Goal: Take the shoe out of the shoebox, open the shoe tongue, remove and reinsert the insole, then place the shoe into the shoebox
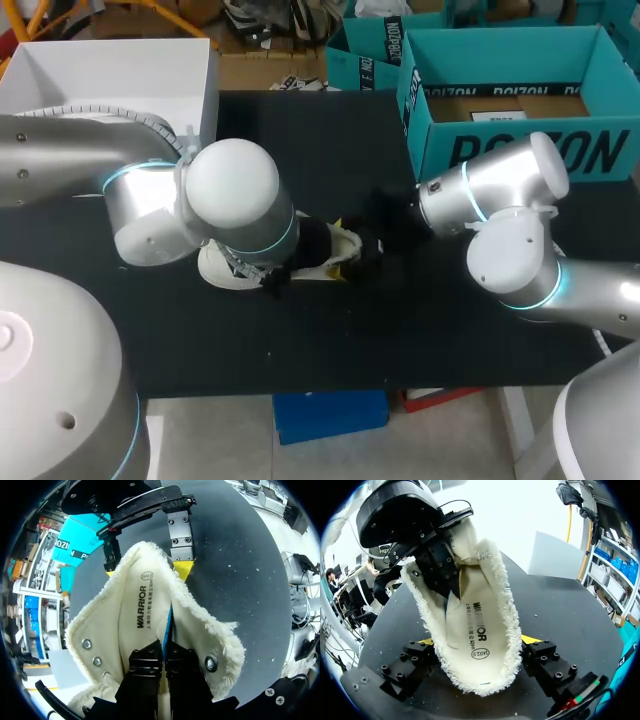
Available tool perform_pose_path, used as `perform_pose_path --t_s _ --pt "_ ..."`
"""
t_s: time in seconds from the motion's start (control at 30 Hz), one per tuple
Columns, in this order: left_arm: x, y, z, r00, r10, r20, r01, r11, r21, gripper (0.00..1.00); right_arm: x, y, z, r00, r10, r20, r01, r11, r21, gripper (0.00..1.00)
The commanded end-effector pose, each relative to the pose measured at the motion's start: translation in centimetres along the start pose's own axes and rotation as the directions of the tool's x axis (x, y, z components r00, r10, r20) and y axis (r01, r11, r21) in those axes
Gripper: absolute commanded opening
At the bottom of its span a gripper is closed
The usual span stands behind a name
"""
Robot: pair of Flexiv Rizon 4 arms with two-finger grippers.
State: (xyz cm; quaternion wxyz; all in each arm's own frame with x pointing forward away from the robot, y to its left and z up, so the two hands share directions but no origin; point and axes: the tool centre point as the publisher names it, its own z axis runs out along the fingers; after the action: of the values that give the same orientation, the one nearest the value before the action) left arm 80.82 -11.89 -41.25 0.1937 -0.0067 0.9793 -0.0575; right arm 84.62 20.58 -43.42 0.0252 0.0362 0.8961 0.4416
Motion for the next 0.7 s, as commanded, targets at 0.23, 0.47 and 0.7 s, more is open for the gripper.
perform_pose_path --t_s 0.23,0.47,0.7 --pt "-0.3 0.7 -0.8 1.000 -0.019 0.003 0.019 1.000 0.001 0.00 -0.5 -0.1 0.4 1.000 0.004 0.005 -0.004 1.000 0.001 0.00" --pt "-1.5 1.4 -1.3 0.999 -0.041 0.009 0.041 0.999 0.006 0.00 -0.5 -0.1 0.4 1.000 0.004 0.005 -0.004 1.000 0.001 0.00" --pt "-2.1 1.6 -1.8 0.998 -0.059 0.012 0.059 0.998 0.020 0.00 -0.5 -0.1 0.4 1.000 0.004 0.005 -0.004 1.000 0.001 0.00"
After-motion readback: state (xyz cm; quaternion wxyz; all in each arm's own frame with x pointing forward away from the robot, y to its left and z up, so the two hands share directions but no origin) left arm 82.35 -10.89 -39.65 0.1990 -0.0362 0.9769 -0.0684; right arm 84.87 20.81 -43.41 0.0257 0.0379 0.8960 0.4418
